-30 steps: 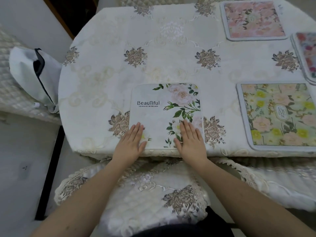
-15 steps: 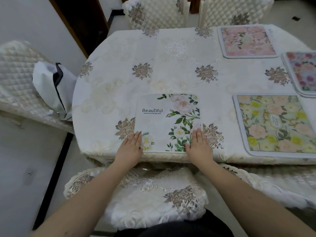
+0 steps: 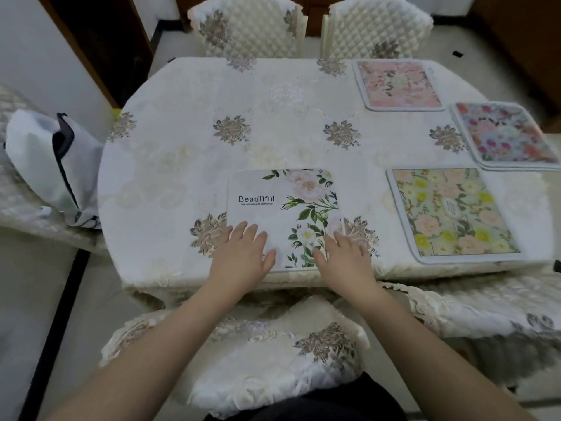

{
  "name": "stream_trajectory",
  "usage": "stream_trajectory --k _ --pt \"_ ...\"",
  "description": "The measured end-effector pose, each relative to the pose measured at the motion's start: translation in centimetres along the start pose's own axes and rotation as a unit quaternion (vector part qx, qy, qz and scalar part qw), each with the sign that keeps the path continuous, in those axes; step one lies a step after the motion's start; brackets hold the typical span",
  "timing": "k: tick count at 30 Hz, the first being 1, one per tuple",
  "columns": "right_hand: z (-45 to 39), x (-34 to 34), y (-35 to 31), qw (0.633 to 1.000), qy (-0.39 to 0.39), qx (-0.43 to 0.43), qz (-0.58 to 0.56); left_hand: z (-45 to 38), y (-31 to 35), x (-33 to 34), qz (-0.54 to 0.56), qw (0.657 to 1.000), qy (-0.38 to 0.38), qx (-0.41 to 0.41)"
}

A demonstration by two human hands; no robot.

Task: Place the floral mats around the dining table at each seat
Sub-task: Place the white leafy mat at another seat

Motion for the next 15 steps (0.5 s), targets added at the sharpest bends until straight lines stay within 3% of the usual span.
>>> stream_trajectory --k 5,9,15 --pt "2.4 -1.9 1.5 0.998 0.057 0.008 0.003 -0.7 2.7 -2.3 0.017 1.000 0.021 0.010" --pt "3.6 -2.8 3.9 0.996 0.080 0.027 -0.003 -2.4 4.9 -3.3 0.004 0.998 0.007 0.062" --pt "4.4 -3.8 9.9 0.993 0.101 0.058 -0.007 -5.3 10.3 -4.4 -0.016 0.992 0.049 0.114"
Point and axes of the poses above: each hand's wrist, its own z-axis away from the middle knuckle, its own x-axis out of the palm, y = z × x, the point moved 3 cm from there along -z, towards the middle knuckle, and after that the axes turned 10 degrees about x, right-handed, at the moved point
